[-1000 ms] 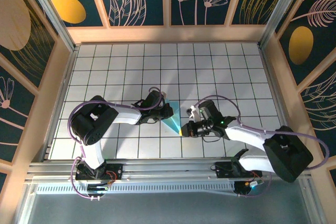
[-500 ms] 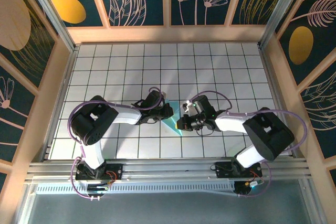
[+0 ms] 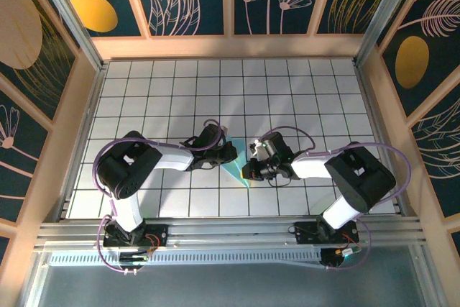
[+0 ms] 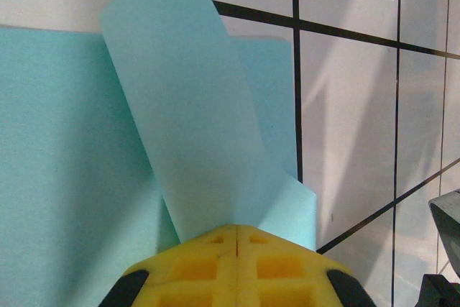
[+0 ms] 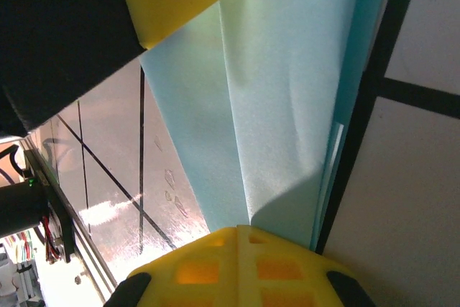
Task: Fold a paper plane with a square sheet of paper (fold left side to right side)
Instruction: Fourth fold the wing at the center of the table.
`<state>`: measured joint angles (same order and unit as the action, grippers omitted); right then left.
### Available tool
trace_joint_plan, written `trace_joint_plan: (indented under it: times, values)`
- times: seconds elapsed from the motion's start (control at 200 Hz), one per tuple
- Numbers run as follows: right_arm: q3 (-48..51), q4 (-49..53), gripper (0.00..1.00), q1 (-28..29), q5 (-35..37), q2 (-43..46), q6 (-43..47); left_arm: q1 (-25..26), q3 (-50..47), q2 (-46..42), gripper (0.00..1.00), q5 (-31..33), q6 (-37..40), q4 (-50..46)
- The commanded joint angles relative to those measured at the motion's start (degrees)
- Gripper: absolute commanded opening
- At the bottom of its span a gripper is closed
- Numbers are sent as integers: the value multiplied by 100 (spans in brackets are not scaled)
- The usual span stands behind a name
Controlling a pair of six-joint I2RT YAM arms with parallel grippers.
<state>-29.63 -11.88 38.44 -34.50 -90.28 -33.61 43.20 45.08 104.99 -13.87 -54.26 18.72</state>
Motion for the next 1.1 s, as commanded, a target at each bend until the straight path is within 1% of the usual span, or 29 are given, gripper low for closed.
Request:
trace_joint_plan:
  times: [0.0,0.44,0.736,0.911,1.091]
  values:
    - [47,72,0,99,38,-87,-6,8,-157,179,4,227,-15,-485]
    - [289,466,0,182,147,282,60,13,-167,170,4,262,-12,-501]
    - [260,641,0,190,259,544,100,13,-183,152,4,266,-15,-501]
    - [207,467,0,191,145,893,-13,8,-179,139,4,266,-18,-501]
    - [257,319,0,195,-12,737,-27,10,-186,141,4,262,-17,-493]
